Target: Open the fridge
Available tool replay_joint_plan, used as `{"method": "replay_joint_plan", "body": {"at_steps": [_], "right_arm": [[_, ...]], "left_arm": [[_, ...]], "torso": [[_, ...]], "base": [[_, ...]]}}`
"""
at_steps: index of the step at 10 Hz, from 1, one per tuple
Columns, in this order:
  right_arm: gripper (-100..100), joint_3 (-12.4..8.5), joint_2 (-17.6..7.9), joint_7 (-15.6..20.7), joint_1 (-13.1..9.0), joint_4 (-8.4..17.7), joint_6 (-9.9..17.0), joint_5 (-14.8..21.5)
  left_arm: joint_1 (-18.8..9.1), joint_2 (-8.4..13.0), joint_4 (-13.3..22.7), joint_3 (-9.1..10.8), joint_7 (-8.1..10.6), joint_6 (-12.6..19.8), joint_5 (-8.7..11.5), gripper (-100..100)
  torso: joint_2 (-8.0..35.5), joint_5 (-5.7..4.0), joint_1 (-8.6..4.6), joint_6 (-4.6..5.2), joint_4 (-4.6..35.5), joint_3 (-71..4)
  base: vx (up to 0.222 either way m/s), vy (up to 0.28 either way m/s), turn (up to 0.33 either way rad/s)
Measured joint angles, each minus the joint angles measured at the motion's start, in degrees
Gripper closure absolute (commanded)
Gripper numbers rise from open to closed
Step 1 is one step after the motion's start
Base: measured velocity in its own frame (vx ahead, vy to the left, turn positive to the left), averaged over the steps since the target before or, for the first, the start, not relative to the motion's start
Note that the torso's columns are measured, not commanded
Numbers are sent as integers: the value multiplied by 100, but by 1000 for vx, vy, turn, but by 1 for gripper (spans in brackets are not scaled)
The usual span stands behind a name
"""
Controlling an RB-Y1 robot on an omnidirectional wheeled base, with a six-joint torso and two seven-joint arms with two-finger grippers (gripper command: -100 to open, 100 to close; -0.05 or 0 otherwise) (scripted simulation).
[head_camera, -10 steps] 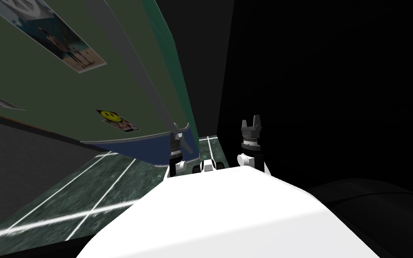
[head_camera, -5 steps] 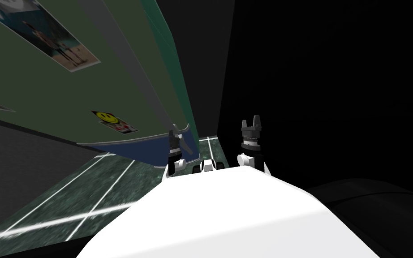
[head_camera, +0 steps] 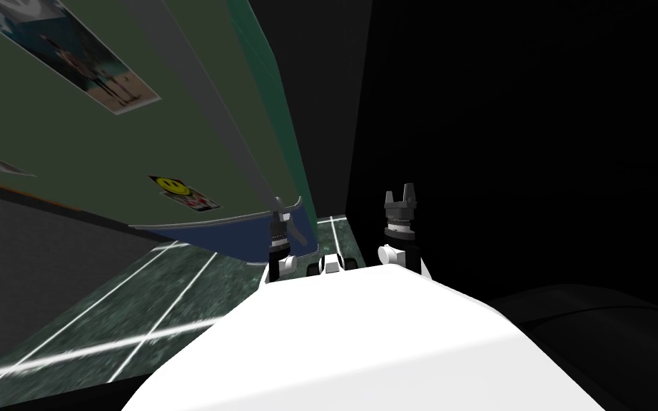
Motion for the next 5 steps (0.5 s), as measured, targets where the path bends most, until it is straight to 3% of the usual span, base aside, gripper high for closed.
{"method": "replay_joint_plan", "body": {"at_steps": [2,5], "right_arm": [[0,0,0,0,-1,1,1,0],[0,-1,-1,0,-3,1,1,0]], "left_arm": [[35,121,-78,-154,122,59,-31,100],[86,374,-208,-359,349,159,-50,100]], "torso": [[23,7,27,-38,19,17],[35,3,51,-36,35,18]], "base": [[-216,120,-79],[-335,191,-122]]}}
